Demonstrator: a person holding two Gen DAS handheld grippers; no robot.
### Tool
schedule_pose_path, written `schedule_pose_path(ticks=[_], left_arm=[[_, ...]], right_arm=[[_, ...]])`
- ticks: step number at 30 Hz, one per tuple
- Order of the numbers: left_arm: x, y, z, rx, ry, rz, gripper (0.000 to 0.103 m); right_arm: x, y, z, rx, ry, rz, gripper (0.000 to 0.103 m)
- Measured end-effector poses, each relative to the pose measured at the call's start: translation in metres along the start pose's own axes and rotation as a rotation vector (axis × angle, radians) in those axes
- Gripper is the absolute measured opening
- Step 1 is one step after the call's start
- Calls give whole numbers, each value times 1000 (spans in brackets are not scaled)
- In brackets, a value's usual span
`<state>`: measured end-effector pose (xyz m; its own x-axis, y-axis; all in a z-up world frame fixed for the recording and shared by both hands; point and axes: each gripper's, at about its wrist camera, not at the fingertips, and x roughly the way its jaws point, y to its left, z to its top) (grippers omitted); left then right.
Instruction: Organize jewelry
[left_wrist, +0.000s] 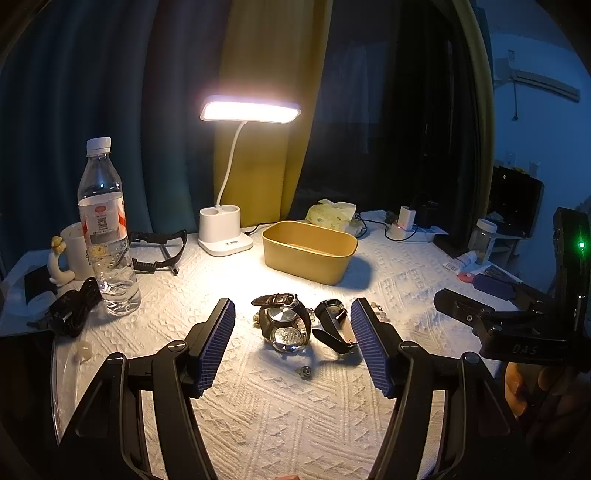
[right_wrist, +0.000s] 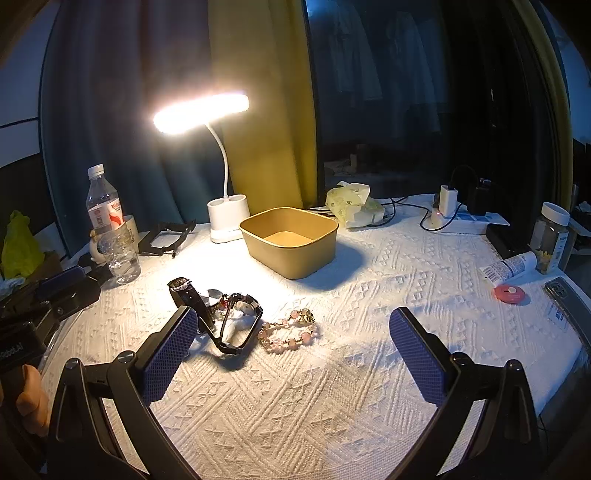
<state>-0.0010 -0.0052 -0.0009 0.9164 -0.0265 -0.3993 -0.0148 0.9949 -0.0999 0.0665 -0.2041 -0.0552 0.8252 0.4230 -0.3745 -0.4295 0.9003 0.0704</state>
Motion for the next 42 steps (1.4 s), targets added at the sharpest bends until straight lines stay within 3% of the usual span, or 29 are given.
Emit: schedule_pose_path(ticks=[42], left_arm=[[-4, 2, 4, -9, -3, -8, 68]], right_arm=[[-3, 1, 3, 14, 1, 12, 102]])
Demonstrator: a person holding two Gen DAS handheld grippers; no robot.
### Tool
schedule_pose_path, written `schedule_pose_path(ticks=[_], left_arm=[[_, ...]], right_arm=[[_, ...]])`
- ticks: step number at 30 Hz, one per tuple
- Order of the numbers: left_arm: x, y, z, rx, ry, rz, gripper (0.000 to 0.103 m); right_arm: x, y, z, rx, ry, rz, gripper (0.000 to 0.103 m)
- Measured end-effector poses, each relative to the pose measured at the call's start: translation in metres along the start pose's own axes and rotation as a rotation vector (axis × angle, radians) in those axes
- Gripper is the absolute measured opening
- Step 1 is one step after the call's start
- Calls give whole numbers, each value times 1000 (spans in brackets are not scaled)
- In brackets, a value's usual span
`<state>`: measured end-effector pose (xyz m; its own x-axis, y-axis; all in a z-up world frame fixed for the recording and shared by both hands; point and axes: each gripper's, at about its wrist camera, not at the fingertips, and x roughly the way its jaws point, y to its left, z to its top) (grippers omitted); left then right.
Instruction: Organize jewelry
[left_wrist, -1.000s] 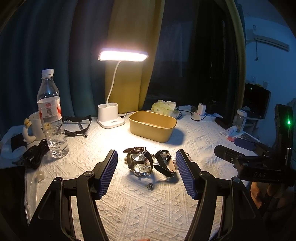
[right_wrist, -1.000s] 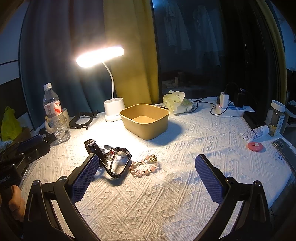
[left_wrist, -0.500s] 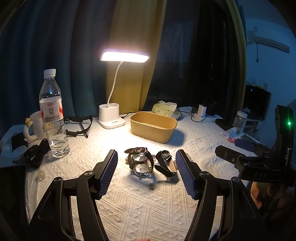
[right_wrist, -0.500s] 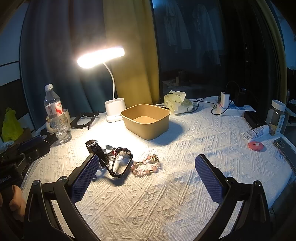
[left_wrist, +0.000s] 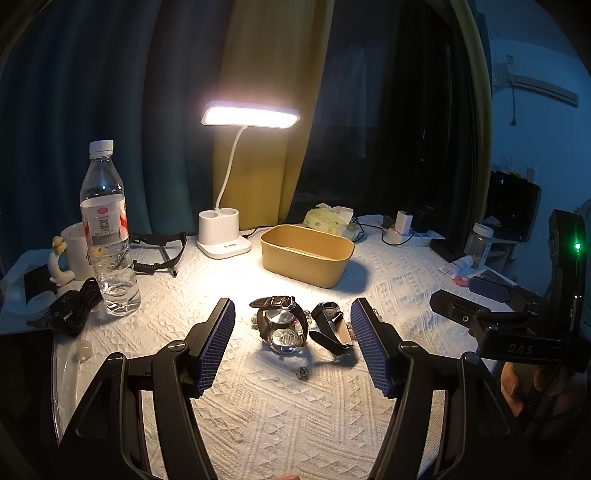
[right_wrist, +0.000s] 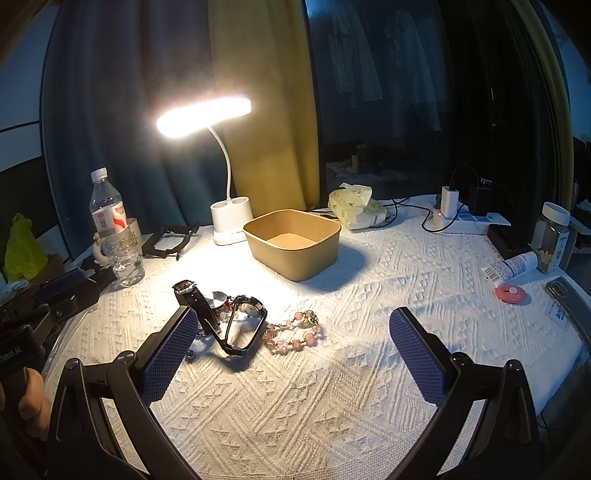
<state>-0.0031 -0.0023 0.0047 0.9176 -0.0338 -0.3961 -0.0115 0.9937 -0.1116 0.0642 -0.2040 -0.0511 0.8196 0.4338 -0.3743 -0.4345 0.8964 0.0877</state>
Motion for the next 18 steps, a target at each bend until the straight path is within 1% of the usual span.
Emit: schedule_pose_path(ticks=[18], left_arm=[[0, 0, 1, -3, -3, 1, 68]], right_arm=[[1, 0, -1, 2, -2, 1, 102]])
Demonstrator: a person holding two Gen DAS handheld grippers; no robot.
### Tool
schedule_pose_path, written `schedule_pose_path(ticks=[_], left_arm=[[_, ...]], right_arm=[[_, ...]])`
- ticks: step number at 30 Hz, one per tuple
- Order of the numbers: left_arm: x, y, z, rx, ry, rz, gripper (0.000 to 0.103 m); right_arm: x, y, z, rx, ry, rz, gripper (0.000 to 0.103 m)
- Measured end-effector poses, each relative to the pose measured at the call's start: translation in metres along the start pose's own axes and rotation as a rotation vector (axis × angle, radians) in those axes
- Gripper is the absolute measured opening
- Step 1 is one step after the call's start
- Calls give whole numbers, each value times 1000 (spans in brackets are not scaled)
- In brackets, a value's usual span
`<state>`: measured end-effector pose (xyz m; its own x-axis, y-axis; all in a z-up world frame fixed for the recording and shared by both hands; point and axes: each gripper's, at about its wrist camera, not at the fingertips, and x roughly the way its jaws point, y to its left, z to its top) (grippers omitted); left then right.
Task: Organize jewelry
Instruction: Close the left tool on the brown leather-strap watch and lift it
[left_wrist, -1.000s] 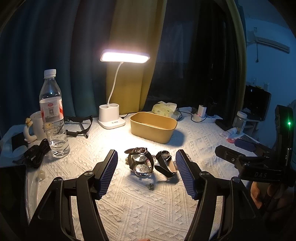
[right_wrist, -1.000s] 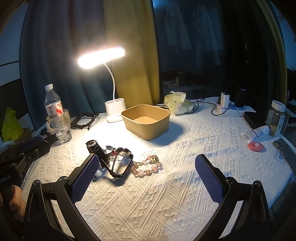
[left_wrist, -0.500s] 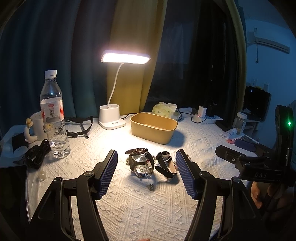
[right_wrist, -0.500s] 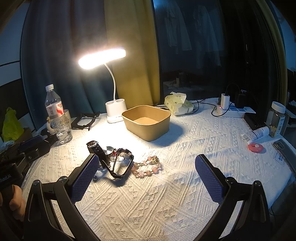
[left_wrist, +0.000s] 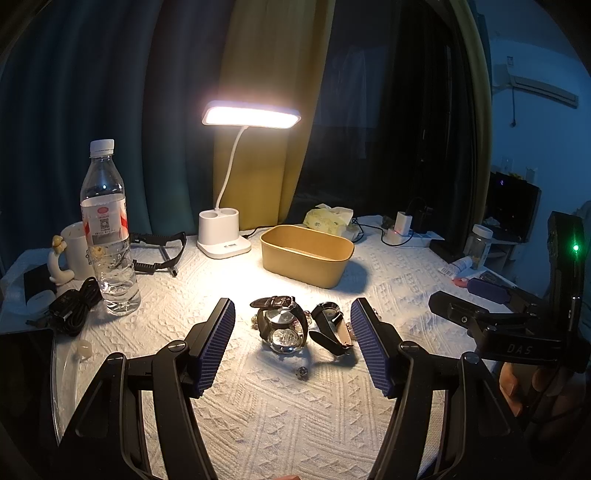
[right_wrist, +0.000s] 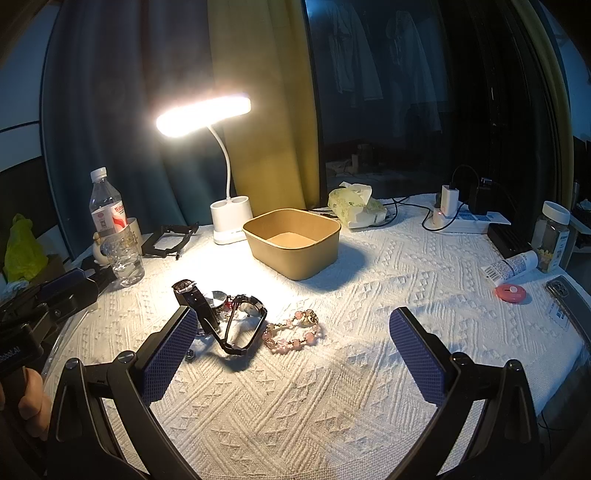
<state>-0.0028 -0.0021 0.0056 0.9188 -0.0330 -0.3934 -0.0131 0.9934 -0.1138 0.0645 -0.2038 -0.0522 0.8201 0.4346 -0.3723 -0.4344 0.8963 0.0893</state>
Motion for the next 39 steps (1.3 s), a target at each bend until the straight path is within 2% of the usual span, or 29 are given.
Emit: schedule_pose_path(ticks=[19, 25, 33, 39], left_arm=[[12, 8, -1, -4, 36, -7, 68], [40, 12, -1, -35, 119, -60, 68], [88, 12, -1, -12, 231, -13, 68], [120, 18, -1, -10, 293, -11, 68]], right_arm=[[15, -1, 3, -3, 26, -2, 102], [33, -16, 6, 20, 46, -5, 102], [61, -33, 8, 70, 88, 36, 102], [80, -43, 7, 98, 123, 56, 102]])
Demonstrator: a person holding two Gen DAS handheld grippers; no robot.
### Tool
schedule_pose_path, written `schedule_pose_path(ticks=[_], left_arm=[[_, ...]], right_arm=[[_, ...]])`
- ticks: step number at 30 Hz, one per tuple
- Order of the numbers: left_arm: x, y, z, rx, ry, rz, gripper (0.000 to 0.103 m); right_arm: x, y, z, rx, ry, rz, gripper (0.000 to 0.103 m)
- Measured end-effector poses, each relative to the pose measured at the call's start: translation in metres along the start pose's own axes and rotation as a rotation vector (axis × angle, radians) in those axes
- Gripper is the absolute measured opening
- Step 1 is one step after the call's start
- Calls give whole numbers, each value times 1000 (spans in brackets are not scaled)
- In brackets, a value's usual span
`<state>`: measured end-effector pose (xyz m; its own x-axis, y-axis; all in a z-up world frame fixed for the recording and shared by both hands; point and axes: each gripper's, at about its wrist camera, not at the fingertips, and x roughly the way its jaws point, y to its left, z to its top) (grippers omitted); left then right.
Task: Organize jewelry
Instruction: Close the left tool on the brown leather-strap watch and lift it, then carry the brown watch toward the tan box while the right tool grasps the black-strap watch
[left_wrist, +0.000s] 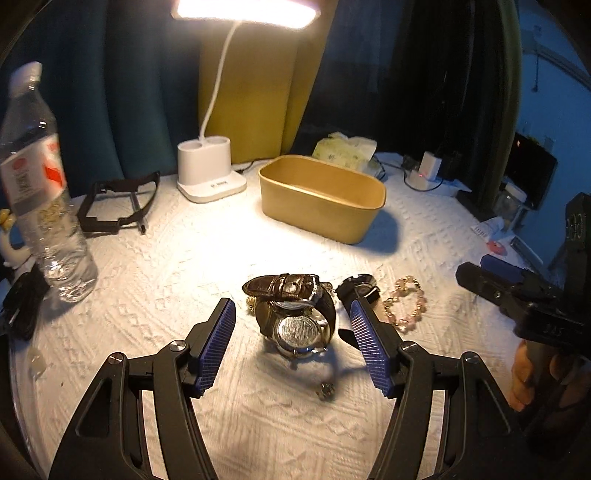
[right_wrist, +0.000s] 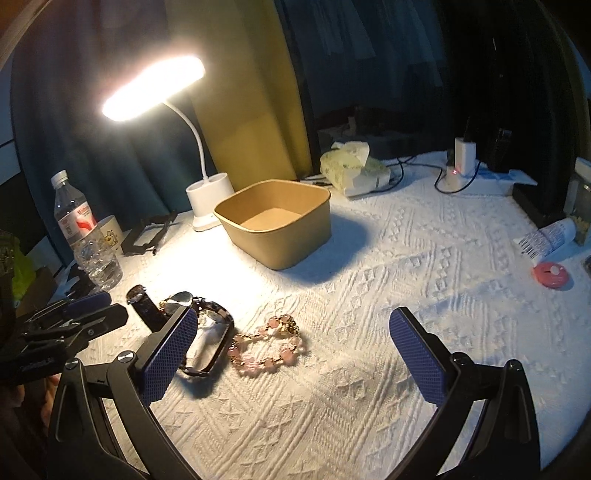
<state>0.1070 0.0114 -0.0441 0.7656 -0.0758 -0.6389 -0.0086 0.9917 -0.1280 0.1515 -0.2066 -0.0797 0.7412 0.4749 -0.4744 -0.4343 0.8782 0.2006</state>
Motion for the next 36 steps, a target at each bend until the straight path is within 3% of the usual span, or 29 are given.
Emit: schedule_pose_path(ticks=[4, 13, 15, 22, 28, 36], left_arm=[[16, 5, 5, -11, 35, 12, 68], [37, 7, 10, -38, 77, -43, 68], [39, 6, 8, -36, 80, -62, 60], [33, 13, 5, -67, 61, -92, 55], [12, 21, 8, -95, -7, -104, 55], [-12, 41, 11, -139, -86, -86, 55]], right_arm=[[9, -6, 9, 19, 5, 1, 102], [25, 1, 15, -11, 36, 30, 102], [26, 2, 15, -14, 39, 33, 102], [29, 12, 13, -24, 58, 46, 102], [31, 28, 14, -63, 64, 56, 102], [46, 50, 7, -110, 133, 74, 102]])
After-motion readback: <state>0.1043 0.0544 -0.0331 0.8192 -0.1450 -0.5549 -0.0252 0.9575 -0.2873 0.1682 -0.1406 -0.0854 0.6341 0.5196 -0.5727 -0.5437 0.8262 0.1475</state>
